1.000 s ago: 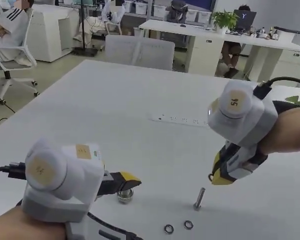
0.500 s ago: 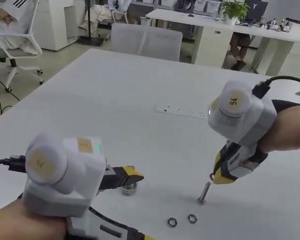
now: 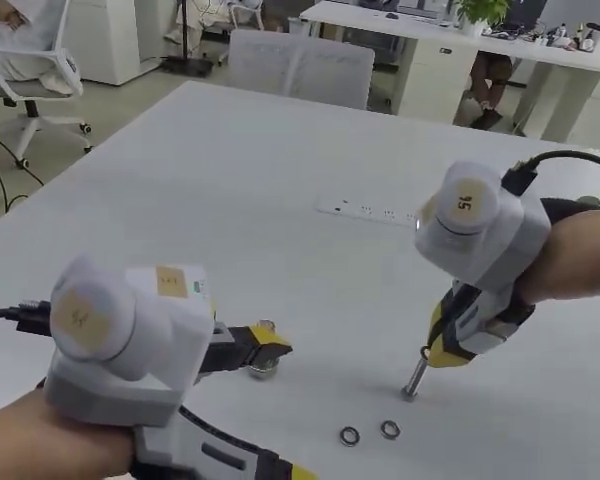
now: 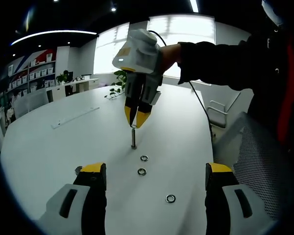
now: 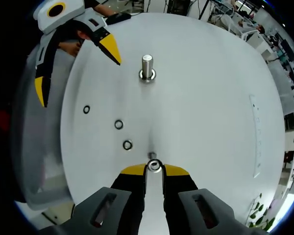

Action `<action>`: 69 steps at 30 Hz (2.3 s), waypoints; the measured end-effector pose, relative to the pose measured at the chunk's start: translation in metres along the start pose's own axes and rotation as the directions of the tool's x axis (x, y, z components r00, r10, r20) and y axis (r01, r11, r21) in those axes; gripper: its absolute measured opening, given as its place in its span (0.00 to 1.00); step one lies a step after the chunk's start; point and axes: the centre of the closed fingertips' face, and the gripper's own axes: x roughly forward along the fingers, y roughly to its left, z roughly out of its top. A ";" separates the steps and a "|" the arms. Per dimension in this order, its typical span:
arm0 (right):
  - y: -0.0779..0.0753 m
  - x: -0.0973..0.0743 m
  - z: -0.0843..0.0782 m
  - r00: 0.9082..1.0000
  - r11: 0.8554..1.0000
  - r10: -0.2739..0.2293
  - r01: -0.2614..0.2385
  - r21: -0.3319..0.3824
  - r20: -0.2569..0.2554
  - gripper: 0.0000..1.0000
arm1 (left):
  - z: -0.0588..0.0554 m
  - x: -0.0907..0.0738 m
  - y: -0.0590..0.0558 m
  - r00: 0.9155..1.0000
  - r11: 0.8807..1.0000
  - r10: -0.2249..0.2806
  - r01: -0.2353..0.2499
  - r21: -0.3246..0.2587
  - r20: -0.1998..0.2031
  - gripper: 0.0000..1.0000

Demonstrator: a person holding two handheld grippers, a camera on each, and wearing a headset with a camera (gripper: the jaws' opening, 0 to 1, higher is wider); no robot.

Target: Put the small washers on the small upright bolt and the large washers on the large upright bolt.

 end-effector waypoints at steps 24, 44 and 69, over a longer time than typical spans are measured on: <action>0.000 0.013 0.000 1.000 1.000 0.025 -0.025 -0.002 -0.012 0.13 | -0.003 0.000 0.003 1.000 1.000 0.002 -0.002 -0.014 0.000 0.83; 0.000 0.047 -0.006 0.998 0.998 0.059 -0.059 0.020 -0.019 0.13 | -0.007 -0.001 0.004 1.000 1.000 0.007 -0.007 -0.026 -0.008 0.83; 0.004 0.062 -0.007 0.998 0.998 0.060 -0.059 0.025 -0.028 0.14 | -0.010 -0.002 0.005 1.000 0.999 0.014 -0.015 -0.034 -0.012 0.83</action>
